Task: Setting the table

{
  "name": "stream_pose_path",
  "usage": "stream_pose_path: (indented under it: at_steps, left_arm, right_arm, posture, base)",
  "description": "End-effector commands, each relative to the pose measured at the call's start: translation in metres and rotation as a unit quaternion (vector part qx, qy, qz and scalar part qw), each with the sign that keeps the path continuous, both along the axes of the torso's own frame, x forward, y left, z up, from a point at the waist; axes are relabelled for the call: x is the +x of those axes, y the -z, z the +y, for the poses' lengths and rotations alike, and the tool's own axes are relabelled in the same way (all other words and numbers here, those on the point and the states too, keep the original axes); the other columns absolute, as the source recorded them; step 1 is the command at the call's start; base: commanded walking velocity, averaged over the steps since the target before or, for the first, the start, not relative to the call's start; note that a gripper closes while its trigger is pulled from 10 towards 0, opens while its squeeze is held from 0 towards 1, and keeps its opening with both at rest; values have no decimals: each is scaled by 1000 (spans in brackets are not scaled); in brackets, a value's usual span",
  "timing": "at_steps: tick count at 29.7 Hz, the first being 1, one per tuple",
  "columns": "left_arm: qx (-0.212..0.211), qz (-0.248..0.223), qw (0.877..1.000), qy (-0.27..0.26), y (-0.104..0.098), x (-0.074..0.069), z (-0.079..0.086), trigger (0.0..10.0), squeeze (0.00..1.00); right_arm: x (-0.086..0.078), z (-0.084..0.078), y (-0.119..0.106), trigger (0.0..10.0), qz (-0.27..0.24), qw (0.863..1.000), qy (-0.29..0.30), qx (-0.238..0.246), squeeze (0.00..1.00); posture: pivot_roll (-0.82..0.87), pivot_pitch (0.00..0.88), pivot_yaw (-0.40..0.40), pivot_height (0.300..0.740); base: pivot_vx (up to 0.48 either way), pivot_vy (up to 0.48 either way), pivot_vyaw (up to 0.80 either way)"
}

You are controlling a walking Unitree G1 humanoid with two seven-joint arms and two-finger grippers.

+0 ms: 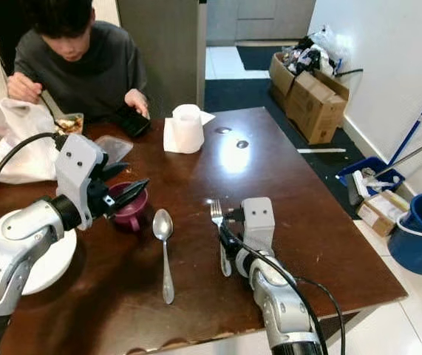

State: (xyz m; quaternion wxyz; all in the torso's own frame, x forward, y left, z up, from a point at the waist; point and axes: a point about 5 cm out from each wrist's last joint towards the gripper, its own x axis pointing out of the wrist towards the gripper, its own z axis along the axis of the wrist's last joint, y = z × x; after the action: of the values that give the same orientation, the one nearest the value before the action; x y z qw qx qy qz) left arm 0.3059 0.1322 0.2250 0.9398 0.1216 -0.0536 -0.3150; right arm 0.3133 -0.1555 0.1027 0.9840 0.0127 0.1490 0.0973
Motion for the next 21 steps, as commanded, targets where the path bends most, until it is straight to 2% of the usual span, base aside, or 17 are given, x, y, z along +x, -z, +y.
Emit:
stream_pose_path:
  at_steps: [1,7,12,15,16,17,21]
  left_arm:
    - [3,4,1000,12,0,-3,-2,10000,0]
    - [2,7,1000,17,0,-5,-3,10000,0]
    - [1,12,1000,17,0,-7,-2,10000,0]
    - [1,13,1000,18,0,-8,-2,10000,0]
    - [1,13,1000,16,0,-8,-2,10000,0]
    - [0,14,1000,14,1,-8,-2,10000,0]
    - [-2,15,1000,12,1,-8,-2,10000,0]
  right_arm:
    - [1,2,9,10000,25,1000,-14,-2,0]
    - [6,5,14,10000,44,998,-47,-4,0]
    - [0,4,37,10000,123,990,-69,2,0]
    - [-1,3,40,10000,133,989,-72,2,0]
    - [-4,2,46,4510,145,986,-76,-2,0]
    - [-8,-1,52,0,159,984,-76,-8,0]
    - [-14,-6,61,0,177,981,-79,-21,0]
  posture:
    - [-37,0,119,740]
    - [-26,0,115,740]
    - [-22,0,107,740]
    - [-22,0,107,740]
    - [-22,0,104,740]
    - [-24,0,103,740]
    - [-26,0,102,740]
  base:
    - [0,0,0]
    - [0,0,0]
    - [0,0,0]
    - [0,0,0]
    - [0,0,0]
    - [0,0,0]
    - [0,0,0]
